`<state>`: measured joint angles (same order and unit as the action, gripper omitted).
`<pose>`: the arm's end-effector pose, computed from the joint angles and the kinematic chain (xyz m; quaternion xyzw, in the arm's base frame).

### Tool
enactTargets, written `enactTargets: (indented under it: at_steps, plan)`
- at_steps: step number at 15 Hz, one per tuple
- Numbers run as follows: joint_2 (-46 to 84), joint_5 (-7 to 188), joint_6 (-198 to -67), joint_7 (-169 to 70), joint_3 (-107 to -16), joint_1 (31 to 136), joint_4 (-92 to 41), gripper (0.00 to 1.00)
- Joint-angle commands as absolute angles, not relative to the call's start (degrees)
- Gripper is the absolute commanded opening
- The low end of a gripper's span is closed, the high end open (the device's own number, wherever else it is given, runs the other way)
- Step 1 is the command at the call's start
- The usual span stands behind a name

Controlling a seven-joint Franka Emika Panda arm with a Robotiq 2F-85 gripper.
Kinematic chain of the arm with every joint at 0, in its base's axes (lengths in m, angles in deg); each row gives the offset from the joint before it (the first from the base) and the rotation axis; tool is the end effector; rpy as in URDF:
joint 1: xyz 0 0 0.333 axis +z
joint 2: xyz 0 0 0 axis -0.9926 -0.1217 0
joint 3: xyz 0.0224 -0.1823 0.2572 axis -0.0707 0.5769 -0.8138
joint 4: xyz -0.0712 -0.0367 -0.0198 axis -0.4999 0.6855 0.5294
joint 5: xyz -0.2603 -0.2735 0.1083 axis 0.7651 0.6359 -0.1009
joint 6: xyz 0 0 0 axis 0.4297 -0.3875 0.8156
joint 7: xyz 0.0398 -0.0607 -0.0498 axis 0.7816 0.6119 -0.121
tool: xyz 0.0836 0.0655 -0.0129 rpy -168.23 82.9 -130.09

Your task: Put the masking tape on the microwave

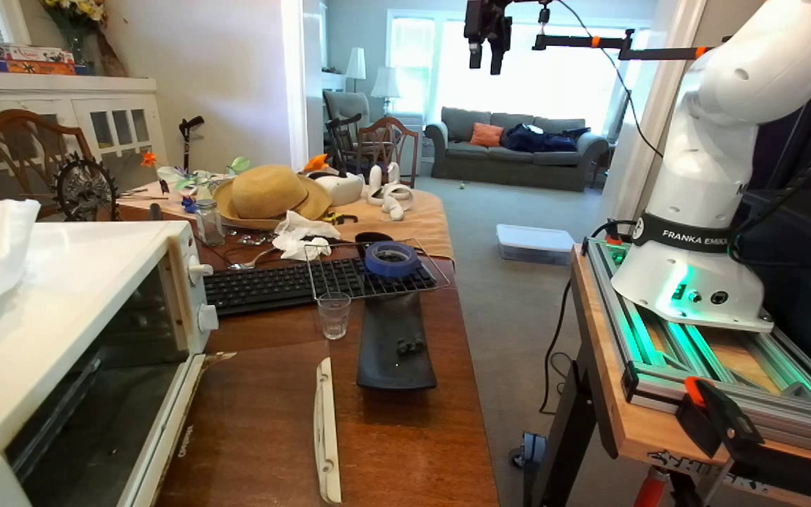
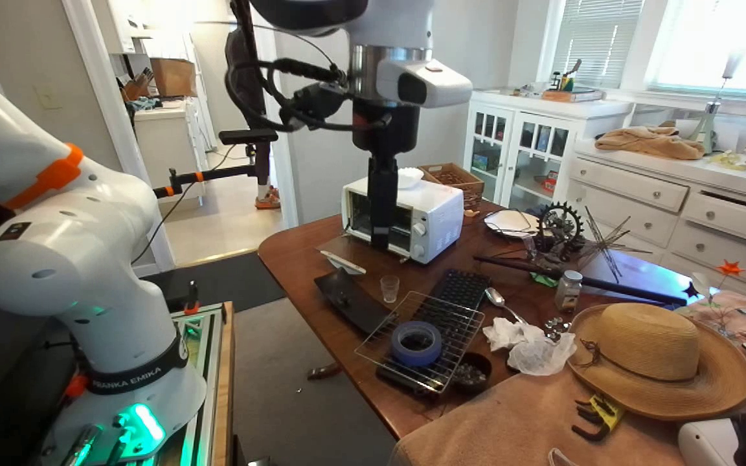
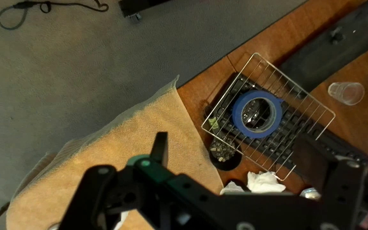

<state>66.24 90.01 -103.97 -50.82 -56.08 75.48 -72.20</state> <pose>0.3657 -0.1211 0.4917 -0.9876 0.1545 0.0200 0.0215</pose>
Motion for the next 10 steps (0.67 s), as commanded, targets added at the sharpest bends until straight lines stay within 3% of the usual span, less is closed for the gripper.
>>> enactTargets:
  at_steps: [1, 10]
  plan:
    - [57.48, 90.27, -113.98, -43.58, -58.68, 73.79, -73.97, 1.0]
    - [32.99, 96.05, -126.89, -23.01, -63.49, 75.86, -73.48, 1.0]
